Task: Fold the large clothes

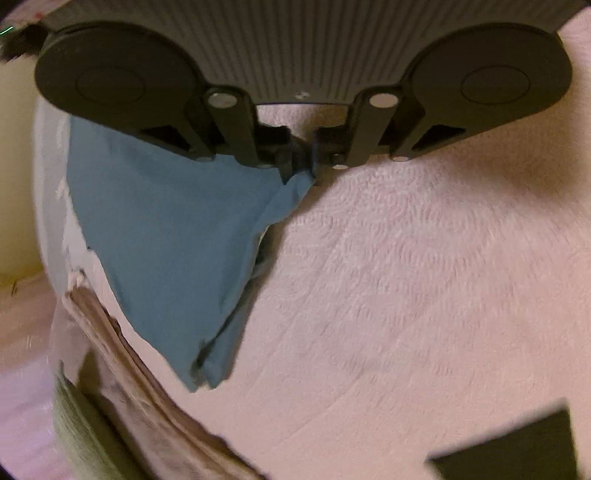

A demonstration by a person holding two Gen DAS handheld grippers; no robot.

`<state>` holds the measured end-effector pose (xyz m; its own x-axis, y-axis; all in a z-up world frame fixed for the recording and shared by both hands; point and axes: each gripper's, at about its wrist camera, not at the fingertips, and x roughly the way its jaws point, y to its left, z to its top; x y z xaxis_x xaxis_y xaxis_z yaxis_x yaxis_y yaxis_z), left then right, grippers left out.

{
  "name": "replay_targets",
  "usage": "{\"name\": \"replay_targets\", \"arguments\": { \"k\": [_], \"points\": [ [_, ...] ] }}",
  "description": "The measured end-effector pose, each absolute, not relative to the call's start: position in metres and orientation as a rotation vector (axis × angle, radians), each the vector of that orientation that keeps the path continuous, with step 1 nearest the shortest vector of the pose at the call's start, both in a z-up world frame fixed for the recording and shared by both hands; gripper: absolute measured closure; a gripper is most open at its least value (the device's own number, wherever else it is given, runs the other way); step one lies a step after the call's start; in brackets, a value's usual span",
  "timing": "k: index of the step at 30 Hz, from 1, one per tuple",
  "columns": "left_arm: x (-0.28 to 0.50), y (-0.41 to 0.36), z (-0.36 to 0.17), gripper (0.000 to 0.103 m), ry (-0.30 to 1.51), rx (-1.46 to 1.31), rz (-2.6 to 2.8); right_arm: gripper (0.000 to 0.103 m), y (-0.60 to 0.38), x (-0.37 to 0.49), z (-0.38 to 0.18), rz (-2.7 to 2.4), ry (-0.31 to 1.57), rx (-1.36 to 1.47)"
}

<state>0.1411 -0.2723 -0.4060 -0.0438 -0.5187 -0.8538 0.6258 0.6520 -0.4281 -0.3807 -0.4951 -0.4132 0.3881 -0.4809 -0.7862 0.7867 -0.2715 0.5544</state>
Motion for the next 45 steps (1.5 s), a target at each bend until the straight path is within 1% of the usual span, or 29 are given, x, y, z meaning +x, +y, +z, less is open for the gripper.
{"name": "replay_targets", "arguments": {
  "k": [2, 3, 4, 5, 7, 9, 11, 12, 14, 16, 17, 19, 20, 22, 24, 27, 30, 37, 39, 45],
  "points": [
    [0.133, -0.27, -0.383, 0.085, 1.207, 0.204, -0.904, 0.085, -0.489, -0.365, -0.386, -1.337, 0.462, 1.171],
    [0.13, -0.269, -0.374, 0.085, 1.168, 0.245, -0.898, 0.083, -0.485, -0.351, -0.372, -1.371, 0.574, 1.013],
    [0.125, -0.271, -0.366, 0.085, 1.129, 0.287, -0.895, 0.08, -0.477, -0.336, -0.364, -1.378, 0.647, 0.871],
    [0.118, -0.273, -0.358, 0.085, 1.082, 0.329, -0.916, 0.08, -0.471, -0.317, -0.358, -1.355, 0.69, 0.733],
    [0.099, -0.29, -0.348, 0.085, 0.999, 0.411, -1.003, 0.078, -0.454, -0.291, -0.36, -1.219, 0.699, 0.601],
    [0.079, -0.308, -0.351, 0.083, 0.958, 0.495, -1.067, 0.078, -0.451, -0.273, -0.376, -1.13, 0.747, 0.564],
    [0.07, -0.316, -0.368, 0.079, 0.979, 0.544, -1.078, 0.078, -0.454, -0.273, -0.402, -1.13, 0.822, 0.601],
    [0.071, -0.318, -0.379, 0.079, 1.007, 0.57, -1.04, 0.078, -0.458, -0.281, -0.415, -1.159, 0.856, 0.657],
    [0.08, -0.316, -0.395, 0.081, 1.094, 0.581, -0.96, 0.078, -0.459, -0.308, -0.419, -1.16, 0.786, 0.788],
    [0.081, -0.309, -0.387, 0.081, 1.111, 0.567, -0.935, 0.077, -0.459, -0.32, -0.407, -1.18, 0.768, 0.856],
    [0.076, -0.307, -0.38, 0.079, 1.101, 0.6, -0.916, 0.073, -0.457, -0.32, -0.399, -1.196, 0.807, 0.866],
    [0.059, -0.303, -0.363, 0.075, 1.073, 0.641, -0.891, 0.038, -0.451, -0.315, -0.382, -1.19, 0.824, 0.859],
    [0.053, -0.3, -0.354, 0.07, 1.084, 0.64, -0.889, 0.034, -0.445, -0.31, -0.373, -1.156, 0.815, 0.857],
    [0.038, -0.291, -0.337, 0.066, 1.117, 0.635, -0.891, 0.033, -0.431, -0.305, -0.36, -1.1, 0.817, 0.861],
    [0.022, -0.287, -0.326, 0.056, 1.128, 0.662, -0.879, 0.033, -0.421, -0.295, -0.355, -1.039, 0.831, 0.873],
    [-0.006, -0.282, -0.31, 0.048, 1.118, 0.725, -0.838, 0.033, -0.409, -0.29, -0.353, -0.986, 0.864, 0.893],
    [-0.024, -0.28, -0.304, 0.046, 1.116, 0.755, -0.824, 0.033, -0.4, -0.287, -0.355, -0.957, 0.904, 0.911],
    [-0.046, -0.282, -0.295, 0.043, 1.115, 0.763, -0.847, 0.033, -0.397, -0.284, -0.347, -0.892, 0.904, 0.913],
    [-0.052, -0.284, -0.292, 0.04, 1.11, 0.761, -0.854, 0.033, -0.398, -0.283, -0.344, -0.884, 0.897, 0.912],
    [-0.059, -0.288, -0.292, 0.039, 1.11, 0.765, -0.856, 0.033, -0.401, -0.284, -0.348, -0.878, 0.906, 0.919]
  ]
}}
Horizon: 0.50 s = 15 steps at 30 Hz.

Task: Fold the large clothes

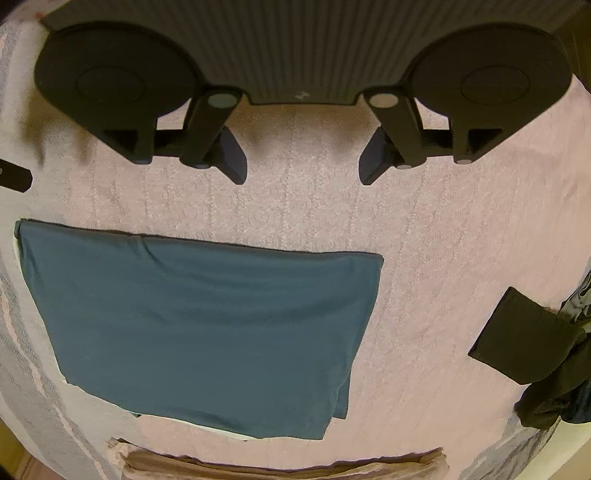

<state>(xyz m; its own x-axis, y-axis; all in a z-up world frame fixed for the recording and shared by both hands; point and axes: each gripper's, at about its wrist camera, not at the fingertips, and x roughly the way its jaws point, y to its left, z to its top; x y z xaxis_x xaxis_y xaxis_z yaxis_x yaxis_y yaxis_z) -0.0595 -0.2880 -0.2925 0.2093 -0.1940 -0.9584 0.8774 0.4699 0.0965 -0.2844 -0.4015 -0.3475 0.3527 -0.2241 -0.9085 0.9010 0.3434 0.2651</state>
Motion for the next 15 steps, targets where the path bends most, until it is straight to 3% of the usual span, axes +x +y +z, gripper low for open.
{"name": "replay_targets", "arguments": {
  "k": [6, 15],
  "points": [
    [-0.057, -0.288, -0.3, 0.039, 1.13, 0.737, -0.902, 0.033, -0.416, -0.299, -0.359, -0.892, 0.89, 0.954],
    [0.014, -0.335, -0.315, 0.047, 1.051, 0.574, -1.141, 0.033, -0.512, -0.347, -0.382, -0.898, 0.537, 1.013]
  ]
}}
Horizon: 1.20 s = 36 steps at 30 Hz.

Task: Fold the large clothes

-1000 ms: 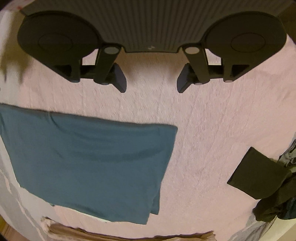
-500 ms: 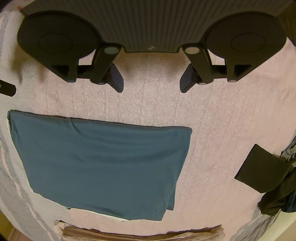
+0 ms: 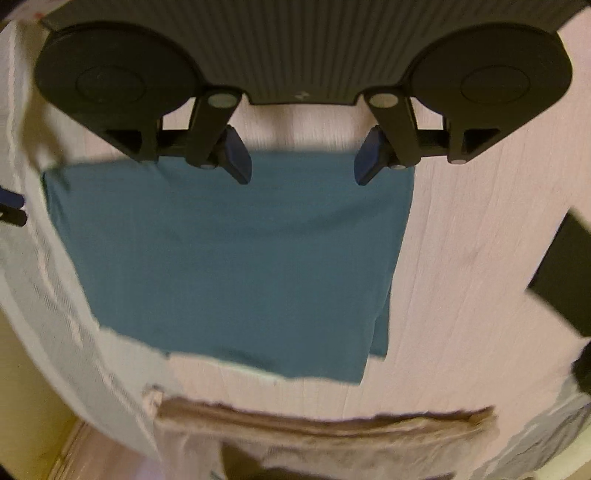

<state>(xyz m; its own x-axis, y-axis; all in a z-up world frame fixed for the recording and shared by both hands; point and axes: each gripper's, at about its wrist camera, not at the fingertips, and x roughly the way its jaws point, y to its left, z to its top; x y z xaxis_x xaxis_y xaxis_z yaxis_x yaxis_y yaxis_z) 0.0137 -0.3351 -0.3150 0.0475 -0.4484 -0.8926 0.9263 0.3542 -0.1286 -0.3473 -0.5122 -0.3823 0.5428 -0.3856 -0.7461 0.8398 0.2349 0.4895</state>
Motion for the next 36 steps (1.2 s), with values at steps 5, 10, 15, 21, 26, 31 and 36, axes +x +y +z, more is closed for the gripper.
{"name": "replay_targets", "arguments": {
  "k": [5, 10, 15, 21, 26, 31, 36],
  "points": [
    [0.059, -0.384, -0.348, 0.053, 1.097, 0.448, -1.237, 0.033, -0.567, -0.35, -0.42, -0.885, 0.505, 1.092],
    [0.099, -0.41, -0.391, 0.054, 1.168, 0.383, -1.209, 0.033, -0.594, -0.354, -0.452, -0.822, 0.463, 1.162],
    [0.132, -0.406, -0.418, 0.06, 1.253, 0.32, -1.18, 0.033, -0.614, -0.347, -0.481, -0.686, 0.394, 1.276],
    [0.16, -0.388, -0.41, 0.058, 1.321, 0.158, -1.152, 0.04, -0.622, -0.352, -0.498, -0.642, 0.343, 1.368],
    [0.18, -0.37, -0.412, 0.058, 1.324, 0.161, -1.108, 0.065, -0.624, -0.337, -0.495, -0.653, 0.415, 1.353],
    [0.201, -0.356, -0.418, 0.058, 1.334, 0.196, -1.059, 0.095, -0.619, -0.319, -0.481, -0.814, 0.514, 1.301],
    [0.215, -0.35, -0.419, 0.058, 1.305, 0.295, -1.061, 0.098, -0.598, -0.238, -0.433, -1.115, 0.846, 1.013]
  ]
}}
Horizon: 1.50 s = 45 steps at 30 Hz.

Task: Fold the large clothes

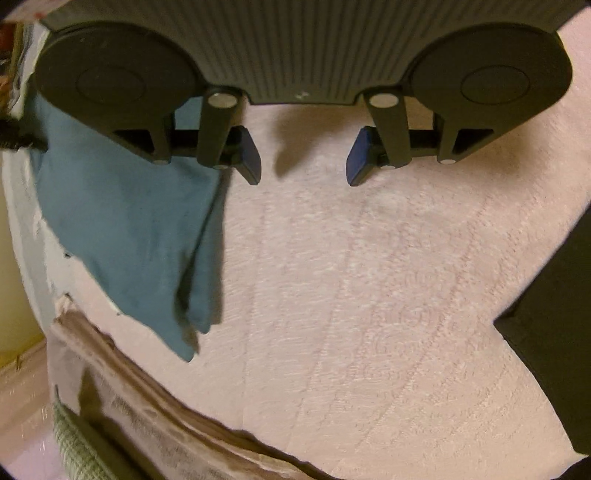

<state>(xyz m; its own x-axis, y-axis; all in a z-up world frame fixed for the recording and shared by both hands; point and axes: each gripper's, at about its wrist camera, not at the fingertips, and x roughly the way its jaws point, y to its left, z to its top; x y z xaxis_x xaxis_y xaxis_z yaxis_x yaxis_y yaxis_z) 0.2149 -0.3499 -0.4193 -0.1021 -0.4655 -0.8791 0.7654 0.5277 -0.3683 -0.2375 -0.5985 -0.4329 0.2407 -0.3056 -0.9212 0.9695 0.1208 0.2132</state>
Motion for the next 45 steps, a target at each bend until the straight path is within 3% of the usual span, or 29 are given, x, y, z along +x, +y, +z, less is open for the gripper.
{"name": "replay_targets", "arguments": {
  "k": [4, 8, 14, 15, 16, 18, 20, 21, 22, 27, 34, 38, 41, 43, 45],
  "points": [
    [0.226, -0.35, -0.42, 0.058, 1.327, 0.264, -1.083, 0.098, -0.544, -0.12, -0.4, -1.253, 1.078, 0.516],
    [0.235, -0.348, -0.418, 0.058, 1.343, 0.245, -1.107, 0.099, -0.462, -0.005, -0.389, -1.131, 1.049, 0.235],
    [0.244, -0.337, -0.421, 0.058, 1.377, 0.193, -1.124, 0.097, -0.381, 0.103, -0.477, -0.925, 1.154, 0.026],
    [0.244, -0.337, -0.422, 0.058, 1.38, 0.185, -1.123, 0.088, -0.376, 0.11, -0.498, -0.887, 1.211, 0.029],
    [0.244, -0.336, -0.422, 0.058, 1.383, 0.181, -1.126, 0.076, -0.37, 0.109, -0.51, -0.867, 1.234, 0.033],
    [0.244, -0.334, -0.422, 0.057, 1.379, 0.178, -1.132, 0.073, -0.352, 0.104, -0.509, -0.856, 1.217, -0.039],
    [0.243, -0.331, -0.421, 0.057, 1.376, 0.175, -1.135, 0.051, -0.34, 0.089, -0.486, -0.802, 1.135, 0.039],
    [0.242, -0.33, -0.42, 0.057, 1.381, 0.172, -1.13, 0.034, -0.332, 0.077, -0.47, -0.77, 1.076, 0.106],
    [0.241, -0.328, -0.419, 0.057, 1.39, 0.171, -1.122, 0.031, -0.326, 0.063, -0.456, -0.745, 1.03, 0.158],
    [0.217, -0.319, -0.392, 0.058, 1.389, 0.144, -1.188, 0.031, -0.32, -0.027, -0.423, -0.87, 0.955, 0.381],
    [0.151, -0.346, -0.39, 0.058, 1.505, 0.139, -1.385, 0.032, -0.379, -0.158, -0.454, -1.136, 0.833, 0.897],
    [0.135, -0.345, -0.408, 0.04, 1.652, 0.051, -1.331, 0.032, -0.389, -0.196, -0.467, -1.188, 0.697, 1.113],
    [0.13, -0.342, -0.415, 0.038, 1.678, 0.045, -1.284, 0.032, -0.39, -0.201, -0.471, -1.19, 0.659, 1.144],
    [0.126, -0.345, -0.418, 0.044, 1.676, 0.037, -1.294, 0.032, -0.391, -0.199, -0.472, -1.185, 0.662, 1.14],
    [0.119, -0.351, -0.419, 0.078, 1.663, 0.052, -1.317, 0.032, -0.39, -0.193, -0.475, -1.181, 0.669, 1.126]
  ]
}}
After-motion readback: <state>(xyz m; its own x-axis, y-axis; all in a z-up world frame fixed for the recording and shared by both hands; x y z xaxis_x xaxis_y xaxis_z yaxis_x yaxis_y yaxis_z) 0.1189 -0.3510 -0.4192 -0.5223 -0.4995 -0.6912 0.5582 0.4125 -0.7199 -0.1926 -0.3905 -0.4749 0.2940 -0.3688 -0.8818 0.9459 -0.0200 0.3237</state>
